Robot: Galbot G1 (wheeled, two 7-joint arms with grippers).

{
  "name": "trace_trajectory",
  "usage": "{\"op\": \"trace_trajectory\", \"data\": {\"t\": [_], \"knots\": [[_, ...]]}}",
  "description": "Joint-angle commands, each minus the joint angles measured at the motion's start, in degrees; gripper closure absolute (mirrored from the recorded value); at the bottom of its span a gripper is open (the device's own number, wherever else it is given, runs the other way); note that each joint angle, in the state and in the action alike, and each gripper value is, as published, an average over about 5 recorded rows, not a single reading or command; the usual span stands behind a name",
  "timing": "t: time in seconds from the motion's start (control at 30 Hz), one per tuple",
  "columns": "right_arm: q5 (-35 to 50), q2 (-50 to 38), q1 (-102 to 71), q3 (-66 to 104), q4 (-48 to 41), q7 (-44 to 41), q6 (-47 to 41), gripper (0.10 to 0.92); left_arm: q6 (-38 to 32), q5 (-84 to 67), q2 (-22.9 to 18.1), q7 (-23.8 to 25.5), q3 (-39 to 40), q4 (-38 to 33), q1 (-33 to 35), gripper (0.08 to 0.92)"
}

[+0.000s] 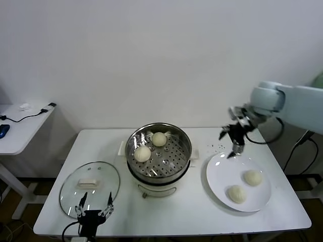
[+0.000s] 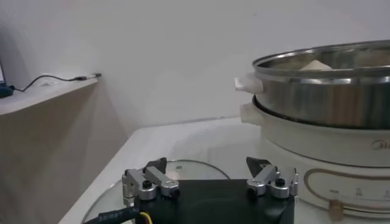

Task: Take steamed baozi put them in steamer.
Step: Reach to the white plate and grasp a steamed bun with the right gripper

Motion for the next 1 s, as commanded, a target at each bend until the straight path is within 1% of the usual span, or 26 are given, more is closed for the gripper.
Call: {"op": "trace_trajectory", "data": {"t": [0.03, 0.27, 0.37, 0.6, 1.0], "knots": [[-7.8, -11.3, -9.7, 0.2, 4.7, 1.9, -2.0, 0.203, 0.0, 0.1, -0.1, 0.0, -0.1, 0.0, 0.0, 0.177], [-11.1, -11.4, -26.2, 14.0, 1.9, 7.1, -5.3, 0.203, 0.0, 0.2, -0.2, -0.1, -0.3, 0.2, 0.2, 0.177], [-11.7, -10.7, -30.1, 17.1, 0.7, 8.8, -6.3, 0.203, -0.1, 0.4, -0.3, -0.1, -0.3, 0.4, 0.2, 0.177], [-12.4, -8.9, -34.4, 20.1, -1.1, 10.7, -7.7, 0.203, -0.1, 0.5, -0.4, -0.1, -0.1, 0.8, 0.1, 0.177], [-13.7, -7.7, -38.8, 23.4, -2.6, 11.3, -8.0, 0.203, -0.3, 1.0, -0.9, -0.2, 0.1, 1.1, 0.0, 0.177]]}}
